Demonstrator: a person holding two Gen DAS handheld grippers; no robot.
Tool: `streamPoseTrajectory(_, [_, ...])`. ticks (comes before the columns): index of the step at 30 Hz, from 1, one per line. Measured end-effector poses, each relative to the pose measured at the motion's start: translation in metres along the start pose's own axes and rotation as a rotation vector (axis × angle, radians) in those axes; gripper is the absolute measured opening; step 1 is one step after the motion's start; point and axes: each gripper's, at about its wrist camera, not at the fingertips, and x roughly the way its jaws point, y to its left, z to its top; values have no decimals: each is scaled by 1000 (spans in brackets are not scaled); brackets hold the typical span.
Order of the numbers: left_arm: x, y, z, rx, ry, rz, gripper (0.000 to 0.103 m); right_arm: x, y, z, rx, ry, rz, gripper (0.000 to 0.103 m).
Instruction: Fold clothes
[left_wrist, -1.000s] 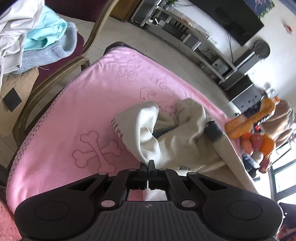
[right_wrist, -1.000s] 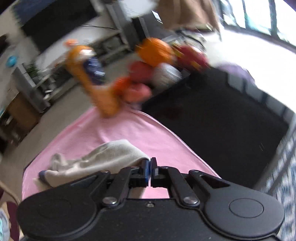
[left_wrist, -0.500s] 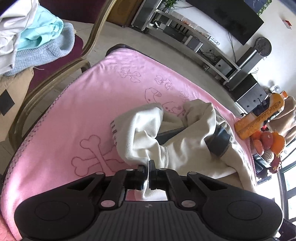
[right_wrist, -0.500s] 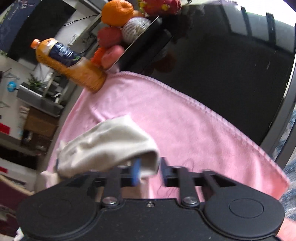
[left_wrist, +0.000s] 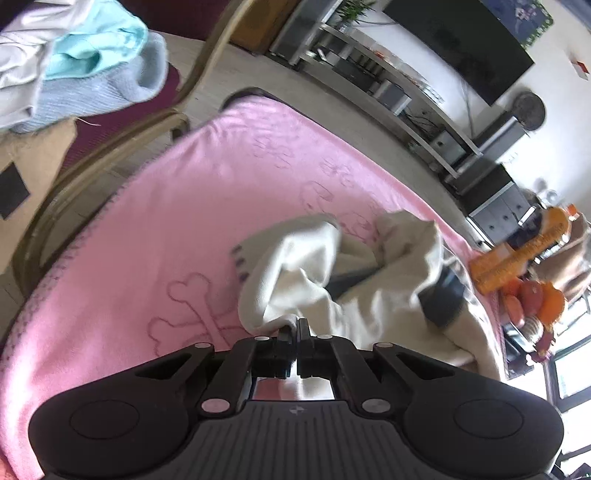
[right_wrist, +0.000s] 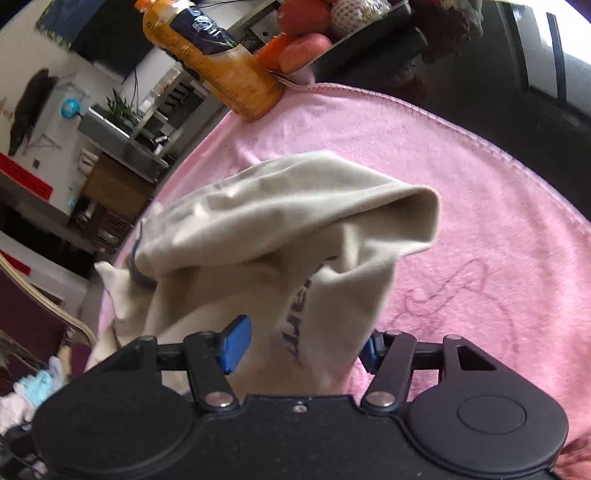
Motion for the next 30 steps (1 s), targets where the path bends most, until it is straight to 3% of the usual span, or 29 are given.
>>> streamPoseTrajectory(2, [2, 4, 1, -10, 1, 20, 0, 0, -9, 1, 65, 37, 53, 50])
streamPoseTrajectory(6, [6, 10, 1, -20, 6, 44, 0, 2, -29, -5, 215, 154, 147, 49])
streamPoseTrajectory(9, [7, 11, 0, -14, 6, 54, 0, -8, -27, -10, 199, 113, 104, 43])
streamPoseTrajectory(11, [8, 11, -1, -9, 8, 64, 0, -18, -25, -13, 188, 40, 74, 15])
streamPoseTrajectory(12, [9, 11, -1, -7, 9, 71, 0, -22, -25, -13, 187, 15, 60, 12])
streamPoseTrajectory(13, [9, 11, -1, -5, 11, 78, 0, -24, -24, -13, 180, -9, 39, 2])
streamPoseTrajectory(16, [10, 12, -2, -2, 17, 88, 0, -32, -20, -14, 154, -65, -37, 2])
streamPoseTrajectory(19, [10, 15, -2, -14, 37, 73, 2, -33, -20, -17, 157, -60, -38, 7])
streamPoseTrajectory(21, [8, 19, -4, -36, 56, 49, 18, -30, -20, -16, 158, -45, -15, 14])
streamPoseTrajectory(22, [7, 21, -7, -50, 65, 36, 35, -30, -20, -15, 161, -41, -5, 28])
streamPoseTrajectory(23, [5, 23, -9, -63, 73, 23, 40, -29, -21, -15, 167, -40, 3, 33])
streamPoseTrajectory(30, [21, 26, -21, -90, 107, -14, 35, -21, -31, -16, 242, -31, 21, 46])
